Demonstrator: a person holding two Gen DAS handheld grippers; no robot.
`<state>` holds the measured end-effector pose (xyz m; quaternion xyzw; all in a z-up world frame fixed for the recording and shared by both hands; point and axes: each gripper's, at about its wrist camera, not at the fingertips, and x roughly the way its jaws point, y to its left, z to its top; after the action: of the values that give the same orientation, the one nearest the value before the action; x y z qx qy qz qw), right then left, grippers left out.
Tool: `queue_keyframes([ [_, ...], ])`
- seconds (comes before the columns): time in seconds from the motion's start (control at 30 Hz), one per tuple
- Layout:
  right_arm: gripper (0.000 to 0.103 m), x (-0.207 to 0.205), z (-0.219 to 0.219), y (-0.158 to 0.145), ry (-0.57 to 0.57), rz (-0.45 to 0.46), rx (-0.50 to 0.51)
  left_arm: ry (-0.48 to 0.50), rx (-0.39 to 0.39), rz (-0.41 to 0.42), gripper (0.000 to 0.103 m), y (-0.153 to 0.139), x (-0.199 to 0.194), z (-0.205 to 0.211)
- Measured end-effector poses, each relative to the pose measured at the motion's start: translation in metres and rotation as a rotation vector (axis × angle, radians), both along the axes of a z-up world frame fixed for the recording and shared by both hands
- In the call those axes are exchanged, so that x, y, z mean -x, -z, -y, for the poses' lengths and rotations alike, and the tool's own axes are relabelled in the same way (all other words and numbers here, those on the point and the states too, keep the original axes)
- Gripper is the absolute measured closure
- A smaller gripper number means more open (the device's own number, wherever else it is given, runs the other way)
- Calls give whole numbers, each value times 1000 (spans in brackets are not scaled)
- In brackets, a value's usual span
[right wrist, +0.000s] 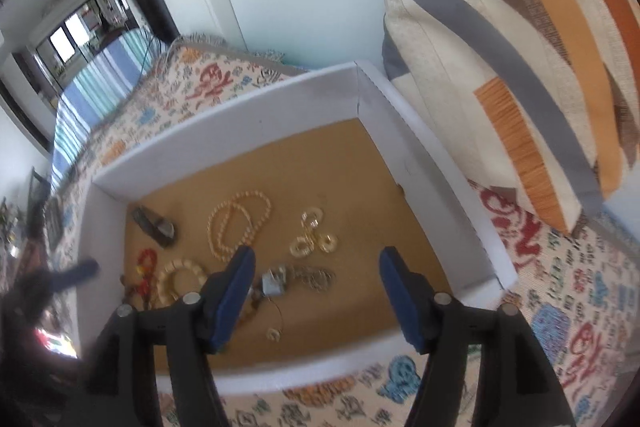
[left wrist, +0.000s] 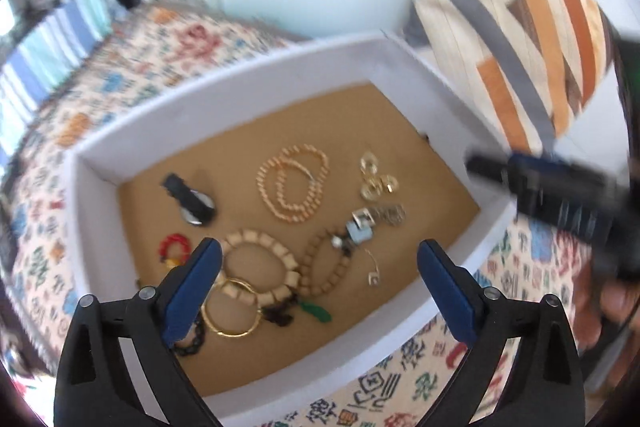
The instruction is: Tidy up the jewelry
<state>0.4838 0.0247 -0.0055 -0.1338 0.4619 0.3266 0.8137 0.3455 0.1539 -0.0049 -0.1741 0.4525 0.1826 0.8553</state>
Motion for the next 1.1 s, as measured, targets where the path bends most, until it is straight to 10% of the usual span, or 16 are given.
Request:
queue_keyframes([
  [1.1, 28, 68, 1, -2, -78, 4, 133, -171, -76, -90, 5, -28, 49, 4],
])
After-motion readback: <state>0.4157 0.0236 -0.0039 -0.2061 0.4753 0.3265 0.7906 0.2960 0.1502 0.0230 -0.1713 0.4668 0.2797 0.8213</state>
